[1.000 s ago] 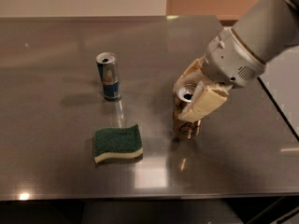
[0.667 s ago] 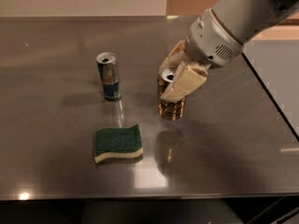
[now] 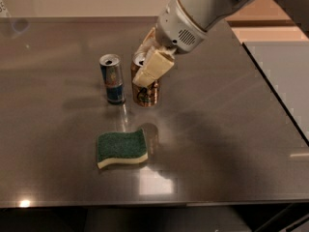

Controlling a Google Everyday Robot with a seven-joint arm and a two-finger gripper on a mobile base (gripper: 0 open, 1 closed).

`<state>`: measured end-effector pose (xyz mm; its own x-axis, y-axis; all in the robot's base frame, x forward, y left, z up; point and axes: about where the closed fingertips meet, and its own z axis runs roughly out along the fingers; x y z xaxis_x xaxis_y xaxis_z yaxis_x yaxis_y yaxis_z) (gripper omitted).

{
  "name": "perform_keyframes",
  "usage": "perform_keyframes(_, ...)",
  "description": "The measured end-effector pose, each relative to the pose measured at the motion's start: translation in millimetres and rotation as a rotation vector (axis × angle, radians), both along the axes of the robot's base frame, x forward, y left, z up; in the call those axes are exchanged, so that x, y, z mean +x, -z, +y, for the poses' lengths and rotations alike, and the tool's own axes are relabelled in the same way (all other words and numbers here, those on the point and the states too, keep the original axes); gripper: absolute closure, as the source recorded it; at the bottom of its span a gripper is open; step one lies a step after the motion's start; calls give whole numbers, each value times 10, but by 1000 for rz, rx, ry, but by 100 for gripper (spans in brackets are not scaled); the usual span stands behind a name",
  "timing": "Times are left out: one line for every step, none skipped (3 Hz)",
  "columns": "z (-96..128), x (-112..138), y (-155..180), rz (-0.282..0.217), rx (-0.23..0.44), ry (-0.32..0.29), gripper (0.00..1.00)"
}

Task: Move orange can near redbull can

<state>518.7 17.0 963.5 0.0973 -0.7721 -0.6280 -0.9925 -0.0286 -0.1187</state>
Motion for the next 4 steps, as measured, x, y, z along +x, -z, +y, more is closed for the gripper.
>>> perform_keyframes(176, 159, 119, 15, 8, -8, 100)
perform_keyframes(295, 265, 240, 30, 14, -15, 100)
perform_keyframes(348, 326, 350, 41, 13, -18, 100)
perform_keyframes(377, 363, 446, 45, 0, -23, 84)
